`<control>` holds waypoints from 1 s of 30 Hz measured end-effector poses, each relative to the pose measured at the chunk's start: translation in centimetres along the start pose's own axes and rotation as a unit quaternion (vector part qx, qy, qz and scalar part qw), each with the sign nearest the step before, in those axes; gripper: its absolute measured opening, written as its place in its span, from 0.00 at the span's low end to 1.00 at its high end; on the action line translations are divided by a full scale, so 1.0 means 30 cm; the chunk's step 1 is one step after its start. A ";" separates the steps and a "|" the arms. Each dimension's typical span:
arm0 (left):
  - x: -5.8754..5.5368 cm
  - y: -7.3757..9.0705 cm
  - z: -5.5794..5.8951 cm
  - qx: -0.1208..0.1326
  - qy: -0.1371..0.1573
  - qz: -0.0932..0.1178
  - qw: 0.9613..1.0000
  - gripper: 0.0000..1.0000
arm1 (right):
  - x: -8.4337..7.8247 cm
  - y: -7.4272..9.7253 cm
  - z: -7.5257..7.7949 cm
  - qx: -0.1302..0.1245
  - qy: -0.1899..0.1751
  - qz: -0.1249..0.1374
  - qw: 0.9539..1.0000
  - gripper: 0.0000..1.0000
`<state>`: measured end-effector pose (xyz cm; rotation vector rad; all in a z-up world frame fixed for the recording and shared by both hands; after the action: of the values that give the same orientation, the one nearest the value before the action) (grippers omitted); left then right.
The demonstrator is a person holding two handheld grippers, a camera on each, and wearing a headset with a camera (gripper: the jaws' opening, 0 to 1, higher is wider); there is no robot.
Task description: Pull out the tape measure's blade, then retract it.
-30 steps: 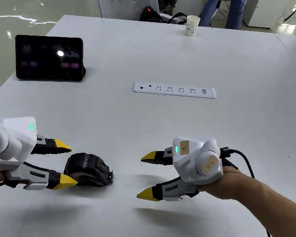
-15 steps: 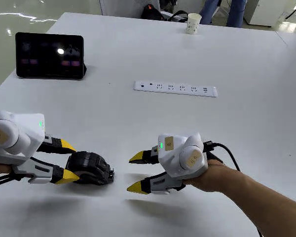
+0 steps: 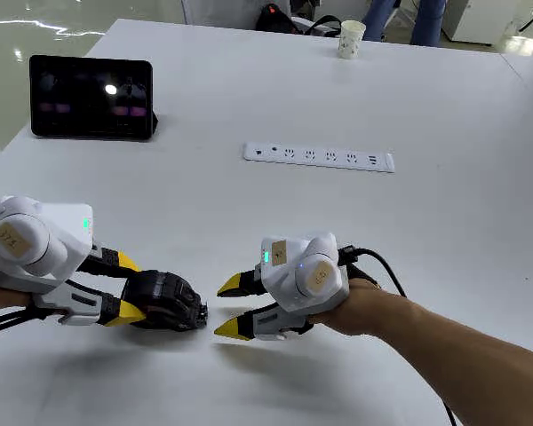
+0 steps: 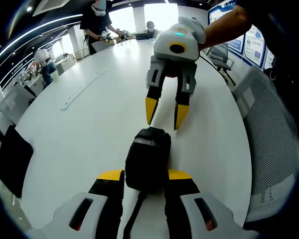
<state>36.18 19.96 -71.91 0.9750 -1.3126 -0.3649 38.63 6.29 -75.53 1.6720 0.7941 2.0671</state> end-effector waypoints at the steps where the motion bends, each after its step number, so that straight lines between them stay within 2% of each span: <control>1: 0.000 0.000 0.001 -0.001 0.000 0.000 1.000 0.25 | -0.001 -0.002 0.000 0.000 0.000 0.000 1.000 0.25; 8: -0.005 -0.004 0.001 -0.001 -0.009 0.000 1.000 0.25 | -0.007 -0.022 -0.002 0.005 -0.004 -0.002 1.000 0.22; 16: -0.007 -0.005 0.000 -0.007 -0.009 0.004 1.000 0.24 | -0.004 -0.042 0.006 0.007 -0.009 -0.001 1.000 0.19; 30: -0.009 -0.008 -0.003 -0.013 -0.010 -0.002 1.000 0.23 | -0.005 -0.085 0.026 0.014 -0.013 0.000 1.000 0.14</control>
<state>36.25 20.05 -72.27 0.9552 -1.3213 -0.3956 39.25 8.33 -77.14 1.7091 0.8187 2.0391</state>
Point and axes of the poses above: the centre of the closed fingertips' face, and the gripper's own axes: y roughly backward along the fingers, z roughly to its right, x roughly out of its top, the point moved 5 cm from there along y, roughly backward along the fingers, and after that the axes turned 3 degrees about -x, right-handed, at the moved point
